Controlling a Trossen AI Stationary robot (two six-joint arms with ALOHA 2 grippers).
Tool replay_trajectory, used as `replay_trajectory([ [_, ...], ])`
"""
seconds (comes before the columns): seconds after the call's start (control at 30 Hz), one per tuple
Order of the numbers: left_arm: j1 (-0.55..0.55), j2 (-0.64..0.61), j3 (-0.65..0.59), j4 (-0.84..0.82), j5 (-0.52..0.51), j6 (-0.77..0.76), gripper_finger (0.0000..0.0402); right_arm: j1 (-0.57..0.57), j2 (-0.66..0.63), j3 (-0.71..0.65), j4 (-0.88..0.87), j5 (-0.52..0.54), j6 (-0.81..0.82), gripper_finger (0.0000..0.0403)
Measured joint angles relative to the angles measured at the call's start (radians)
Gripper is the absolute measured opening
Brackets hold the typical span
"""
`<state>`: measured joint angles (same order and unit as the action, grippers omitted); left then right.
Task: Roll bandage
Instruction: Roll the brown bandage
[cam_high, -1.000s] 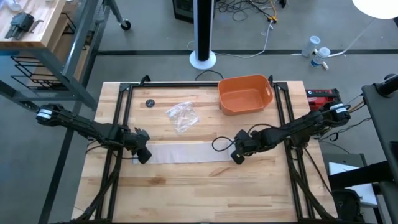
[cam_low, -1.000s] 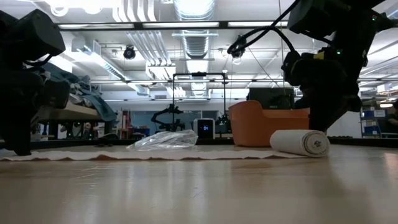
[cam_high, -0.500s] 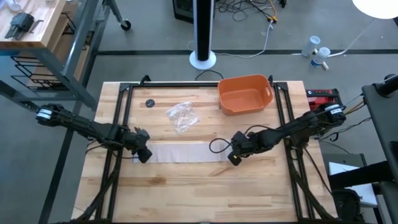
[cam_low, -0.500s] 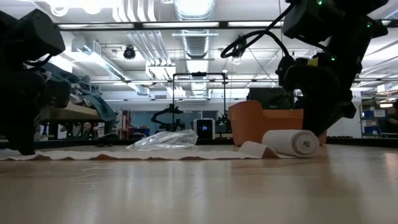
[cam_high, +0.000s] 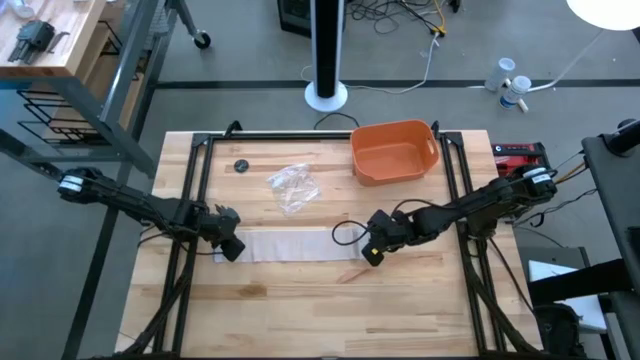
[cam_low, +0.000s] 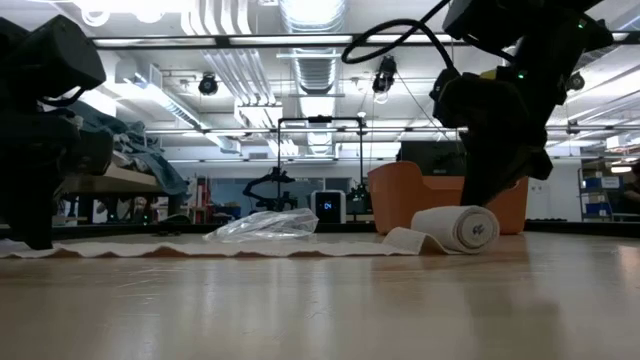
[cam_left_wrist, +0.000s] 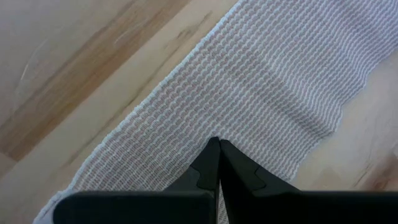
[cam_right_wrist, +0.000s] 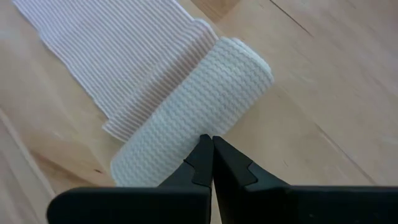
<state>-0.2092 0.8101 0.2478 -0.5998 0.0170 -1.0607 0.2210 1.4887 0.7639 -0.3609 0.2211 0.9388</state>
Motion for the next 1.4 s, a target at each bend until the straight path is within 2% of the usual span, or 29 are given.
replay_trajectory([
  [0.57,-0.001,-0.002,0.0,0.02,0.013,-0.002,0.0,-0.024,0.06,0.007,0.08,-0.006,-0.041,0.0],
  [0.87,0.0,0.002,0.001,-0.005,0.108,-0.12,0.0,-0.024,0.086,0.08,0.083,-0.011,-0.095,0.0],
  [1.07,0.0,0.002,0.001,-0.01,0.127,-0.135,0.0,-0.024,0.086,0.104,0.081,-0.01,-0.121,0.0],
  [1.27,-0.001,-0.002,0.0,0.004,0.127,-0.125,0.0,-0.028,0.064,0.16,-0.127,0.07,-0.138,0.0],
  [1.4,-0.001,-0.011,-0.001,0.061,0.109,-0.093,0.0,-0.039,0.033,0.176,-0.201,0.063,-0.147,0.0],
])
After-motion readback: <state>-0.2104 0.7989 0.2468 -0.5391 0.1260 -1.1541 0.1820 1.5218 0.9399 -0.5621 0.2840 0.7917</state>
